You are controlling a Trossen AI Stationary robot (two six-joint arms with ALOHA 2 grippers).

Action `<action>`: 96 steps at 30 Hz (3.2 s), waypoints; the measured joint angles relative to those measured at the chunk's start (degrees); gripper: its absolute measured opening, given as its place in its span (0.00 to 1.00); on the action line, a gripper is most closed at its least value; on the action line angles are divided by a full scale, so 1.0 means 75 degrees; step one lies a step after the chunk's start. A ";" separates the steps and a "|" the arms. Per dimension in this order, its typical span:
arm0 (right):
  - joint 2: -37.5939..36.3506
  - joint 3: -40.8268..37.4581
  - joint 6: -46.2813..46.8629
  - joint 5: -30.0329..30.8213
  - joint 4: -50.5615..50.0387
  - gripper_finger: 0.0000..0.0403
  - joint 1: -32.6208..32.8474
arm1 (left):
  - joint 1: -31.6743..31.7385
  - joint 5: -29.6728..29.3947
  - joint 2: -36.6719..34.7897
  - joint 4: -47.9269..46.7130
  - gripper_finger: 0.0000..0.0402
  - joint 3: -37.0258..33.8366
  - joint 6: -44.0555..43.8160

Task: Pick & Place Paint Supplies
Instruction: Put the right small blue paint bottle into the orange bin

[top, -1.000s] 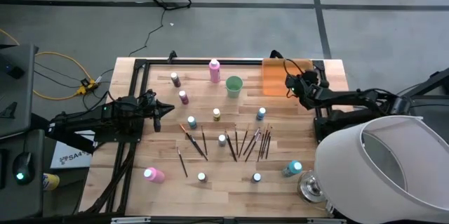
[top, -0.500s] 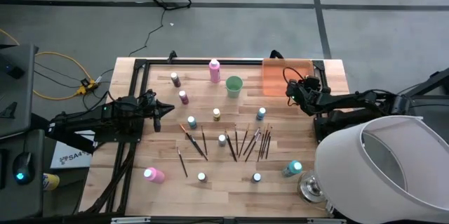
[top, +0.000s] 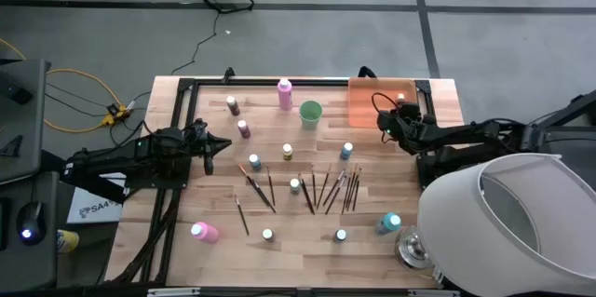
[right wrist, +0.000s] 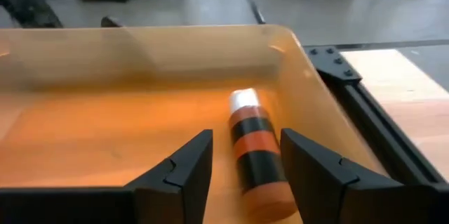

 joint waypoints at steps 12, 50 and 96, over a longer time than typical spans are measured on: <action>-0.0681 0.0009 -0.2381 -0.3185 0.1240 0.64 0.0000 | -0.0001 0.0000 0.0000 0.0000 0.05 0.0000 -0.0003; -0.1276 0.0597 -0.6124 -0.7683 0.0860 0.60 0.2398 | 0.0000 0.0000 0.0002 0.0000 0.05 0.0000 -0.0003; -0.0344 0.2518 -0.4603 -0.3398 0.0986 0.28 0.1851 | 0.0000 0.0000 0.0000 0.0000 0.05 0.0000 -0.0003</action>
